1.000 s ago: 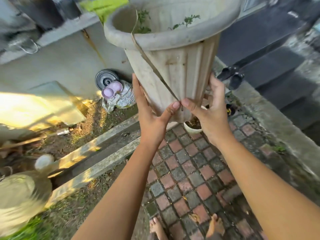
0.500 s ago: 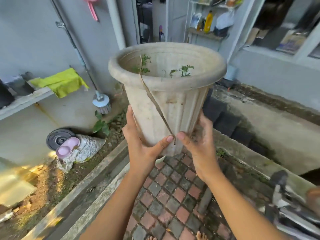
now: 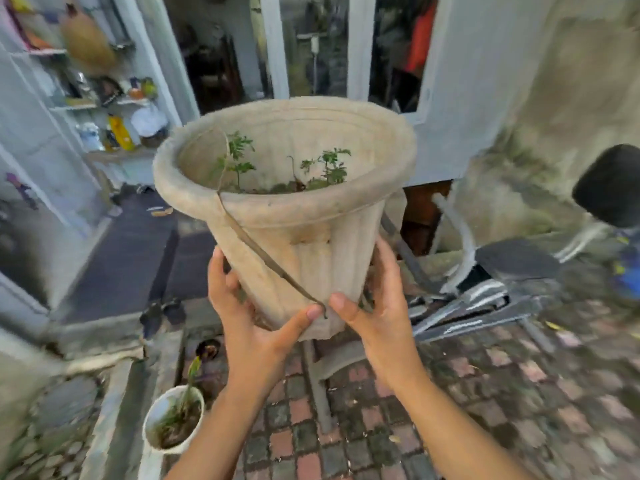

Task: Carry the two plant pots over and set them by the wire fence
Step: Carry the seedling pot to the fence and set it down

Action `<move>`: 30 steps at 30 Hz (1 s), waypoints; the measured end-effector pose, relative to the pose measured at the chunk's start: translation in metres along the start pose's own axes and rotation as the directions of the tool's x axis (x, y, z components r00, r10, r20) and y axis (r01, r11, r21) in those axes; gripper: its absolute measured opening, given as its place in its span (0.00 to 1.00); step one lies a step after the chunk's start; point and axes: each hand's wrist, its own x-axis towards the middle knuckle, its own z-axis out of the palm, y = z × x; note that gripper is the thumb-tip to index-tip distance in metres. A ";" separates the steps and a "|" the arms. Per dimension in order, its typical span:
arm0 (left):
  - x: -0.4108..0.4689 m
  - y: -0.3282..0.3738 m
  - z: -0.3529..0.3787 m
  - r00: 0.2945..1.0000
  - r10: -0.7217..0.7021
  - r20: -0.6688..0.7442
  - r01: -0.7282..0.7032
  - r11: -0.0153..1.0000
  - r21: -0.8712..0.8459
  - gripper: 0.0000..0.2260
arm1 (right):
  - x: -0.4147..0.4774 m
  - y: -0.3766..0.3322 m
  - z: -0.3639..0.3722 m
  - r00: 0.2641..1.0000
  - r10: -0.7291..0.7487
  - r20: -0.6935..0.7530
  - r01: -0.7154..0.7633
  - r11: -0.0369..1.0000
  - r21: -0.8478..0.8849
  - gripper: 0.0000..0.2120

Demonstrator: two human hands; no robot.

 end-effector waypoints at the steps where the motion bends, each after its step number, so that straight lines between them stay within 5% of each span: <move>1: 0.004 0.003 0.024 0.999 0.010 0.051 -0.008 0.999 -0.035 0.54 | 0.002 -0.008 -0.021 0.999 -0.022 -0.041 0.021 1.000 -0.020 0.44; 6: 0.008 0.018 0.158 0.971 0.032 0.238 0.008 0.986 -0.167 0.51 | 0.011 -0.051 -0.141 0.959 -0.155 -0.237 0.112 0.976 -0.188 0.47; 15: -0.034 0.067 0.375 0.854 0.069 0.515 0.149 0.917 -0.370 0.54 | -0.028 -0.135 -0.324 0.772 -0.290 -0.565 0.074 0.925 -0.373 0.43; 30: -0.124 0.096 0.651 0.490 0.276 0.827 0.494 0.693 -0.524 0.55 | -0.088 -0.183 -0.537 0.347 -0.498 -0.795 -0.119 0.817 -0.564 0.47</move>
